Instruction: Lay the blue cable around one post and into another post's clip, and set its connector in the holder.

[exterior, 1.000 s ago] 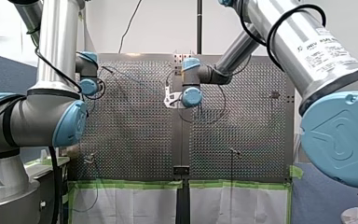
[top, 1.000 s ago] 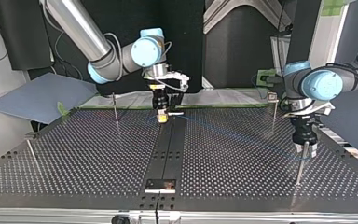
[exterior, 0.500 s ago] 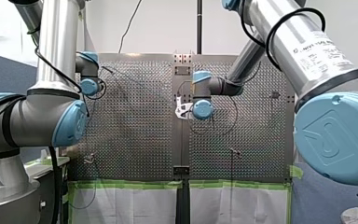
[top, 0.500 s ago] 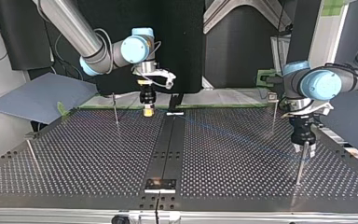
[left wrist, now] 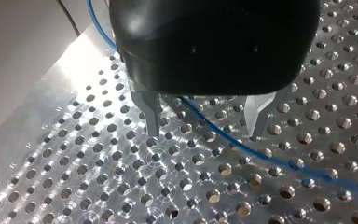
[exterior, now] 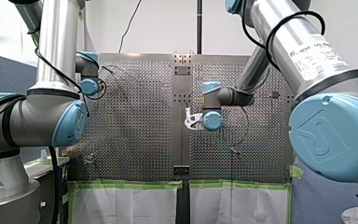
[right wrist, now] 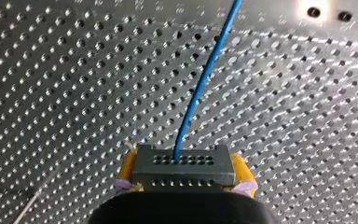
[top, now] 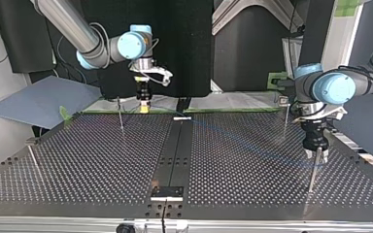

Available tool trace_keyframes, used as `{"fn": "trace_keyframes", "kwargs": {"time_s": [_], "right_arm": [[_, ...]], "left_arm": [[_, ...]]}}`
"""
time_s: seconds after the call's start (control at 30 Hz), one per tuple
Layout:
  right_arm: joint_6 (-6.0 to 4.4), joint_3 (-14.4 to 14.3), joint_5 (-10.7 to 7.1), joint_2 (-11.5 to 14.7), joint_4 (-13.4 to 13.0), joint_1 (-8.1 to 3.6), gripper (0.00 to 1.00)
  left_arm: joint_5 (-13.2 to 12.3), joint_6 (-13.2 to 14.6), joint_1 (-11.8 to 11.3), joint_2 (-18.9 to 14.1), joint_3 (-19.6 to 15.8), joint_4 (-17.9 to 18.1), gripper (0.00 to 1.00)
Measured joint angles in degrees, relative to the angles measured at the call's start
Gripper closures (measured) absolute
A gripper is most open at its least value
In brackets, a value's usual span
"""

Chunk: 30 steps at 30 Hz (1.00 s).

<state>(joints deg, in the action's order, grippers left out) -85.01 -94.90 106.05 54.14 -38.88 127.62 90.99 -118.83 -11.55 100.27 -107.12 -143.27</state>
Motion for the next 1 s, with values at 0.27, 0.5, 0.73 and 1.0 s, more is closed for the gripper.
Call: {"fn": "trace_keyframes", "kwargs": {"time_s": [0.27, 0.5, 0.73, 1.0], "right_arm": [[0.27, -3.77, -0.37, -2.08, -3.77, -0.62, 1.00], [0.55, -7.34, -0.78, -2.93, -7.35, -1.53, 1.00], [1.10, -10.45, -1.40, -2.93, -10.45, -2.33, 1.00], [0.73, -14.11, -1.29, -2.97, -14.12, -2.85, 1.00]], "left_arm": [[-0.06, 0.00, -0.01, 0.00, -0.01, 0.00, 0.10], [-0.07, -0.05, 0.01, -0.01, 0.00, 0.00, 0.10], [-0.07, -0.08, 0.02, -0.02, 0.00, 0.00, 0.10], [-0.07, -0.07, 0.03, -0.01, 0.00, 0.00, 0.10]]}}
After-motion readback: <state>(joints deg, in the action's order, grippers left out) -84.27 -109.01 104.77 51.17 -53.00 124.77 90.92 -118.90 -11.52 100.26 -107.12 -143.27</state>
